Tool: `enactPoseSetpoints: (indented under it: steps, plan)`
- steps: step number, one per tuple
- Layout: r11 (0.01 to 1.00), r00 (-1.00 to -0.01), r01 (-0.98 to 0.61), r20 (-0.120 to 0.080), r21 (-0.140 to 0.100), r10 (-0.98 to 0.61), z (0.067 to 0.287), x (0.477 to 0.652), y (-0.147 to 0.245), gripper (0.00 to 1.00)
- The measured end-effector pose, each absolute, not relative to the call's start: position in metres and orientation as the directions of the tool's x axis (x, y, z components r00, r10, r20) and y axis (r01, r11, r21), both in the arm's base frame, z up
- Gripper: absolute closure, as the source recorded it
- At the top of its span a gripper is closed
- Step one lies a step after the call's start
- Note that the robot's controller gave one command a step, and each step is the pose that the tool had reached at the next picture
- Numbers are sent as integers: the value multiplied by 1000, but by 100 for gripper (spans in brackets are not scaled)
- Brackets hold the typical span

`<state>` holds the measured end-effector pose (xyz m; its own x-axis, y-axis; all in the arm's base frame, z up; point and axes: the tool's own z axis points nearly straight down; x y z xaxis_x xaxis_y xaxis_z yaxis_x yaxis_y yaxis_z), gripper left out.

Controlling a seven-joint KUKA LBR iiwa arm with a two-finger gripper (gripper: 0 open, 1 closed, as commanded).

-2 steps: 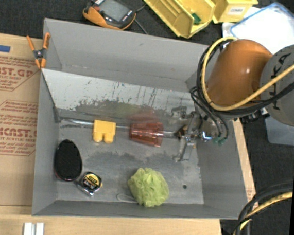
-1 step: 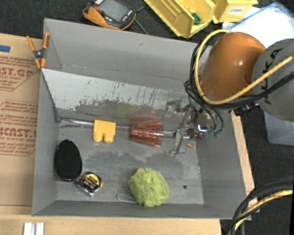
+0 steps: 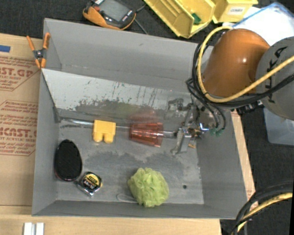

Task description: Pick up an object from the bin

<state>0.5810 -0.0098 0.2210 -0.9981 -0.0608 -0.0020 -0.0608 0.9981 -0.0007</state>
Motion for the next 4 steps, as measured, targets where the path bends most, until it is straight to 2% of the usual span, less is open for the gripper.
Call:
enactPoseSetpoints:
  steps: [1,2,3,4]
  plan:
    - [988,-988,-156,-6,-2,-156,190,577,3,0]
    - [998,-998,-64,-18,-1,-64,318,563,0,100]
    - [998,-998,-65,-14,-1,-65,317,562,0,100]
    - [987,-986,-163,-17,-3,-163,271,518,-11,100]
